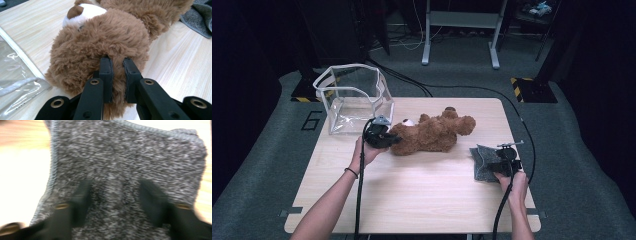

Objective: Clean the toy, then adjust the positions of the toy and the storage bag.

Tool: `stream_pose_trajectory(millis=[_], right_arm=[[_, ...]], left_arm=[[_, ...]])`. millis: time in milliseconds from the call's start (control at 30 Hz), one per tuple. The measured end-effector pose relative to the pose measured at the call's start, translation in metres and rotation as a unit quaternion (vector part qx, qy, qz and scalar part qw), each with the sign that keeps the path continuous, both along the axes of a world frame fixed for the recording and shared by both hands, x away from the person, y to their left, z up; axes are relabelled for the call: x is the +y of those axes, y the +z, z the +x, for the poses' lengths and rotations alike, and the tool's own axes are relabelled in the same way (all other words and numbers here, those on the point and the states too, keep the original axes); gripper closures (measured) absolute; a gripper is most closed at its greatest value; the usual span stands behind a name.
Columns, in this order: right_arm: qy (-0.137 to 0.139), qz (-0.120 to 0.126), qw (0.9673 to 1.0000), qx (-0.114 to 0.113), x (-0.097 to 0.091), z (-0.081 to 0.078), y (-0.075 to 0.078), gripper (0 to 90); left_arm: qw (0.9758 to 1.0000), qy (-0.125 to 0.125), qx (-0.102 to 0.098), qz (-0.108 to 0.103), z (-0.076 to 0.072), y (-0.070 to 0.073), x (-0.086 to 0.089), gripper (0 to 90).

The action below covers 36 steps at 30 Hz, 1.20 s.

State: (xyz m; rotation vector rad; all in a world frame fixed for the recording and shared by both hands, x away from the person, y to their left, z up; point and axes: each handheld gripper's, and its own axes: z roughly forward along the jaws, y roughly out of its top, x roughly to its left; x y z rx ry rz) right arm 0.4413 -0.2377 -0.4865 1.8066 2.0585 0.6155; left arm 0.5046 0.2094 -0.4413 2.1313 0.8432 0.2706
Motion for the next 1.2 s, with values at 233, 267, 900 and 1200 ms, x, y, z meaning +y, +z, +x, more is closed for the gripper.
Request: stream_pose_trajectory(millis=[233,267,900,1200], right_arm=[[0.009,0.034,0.9984,-0.043,-0.008,-0.024,0.004,8.0],[0.008,0.035,0.9984,-0.044,-0.008,-0.027,0.004,6.5],[0.014,0.022,0.9960,-0.085,-0.015,-0.060,-0.028,0.0],[0.009,0.020,0.9941,-0.106,-0.014,-0.068,-0.033,0.0]], left_arm=[[0.9999,-0.002,-0.008,0.009,-0.004,-0.001,-0.001,80.5],[0.9998,-0.005,-0.013,0.013,-0.004,-0.001,0.000,80.5],[0.9998,0.002,-0.021,0.005,-0.016,-0.007,0.003,80.4],[0.9992,0.030,-0.027,-0.001,-0.023,0.000,0.000,51.4]])
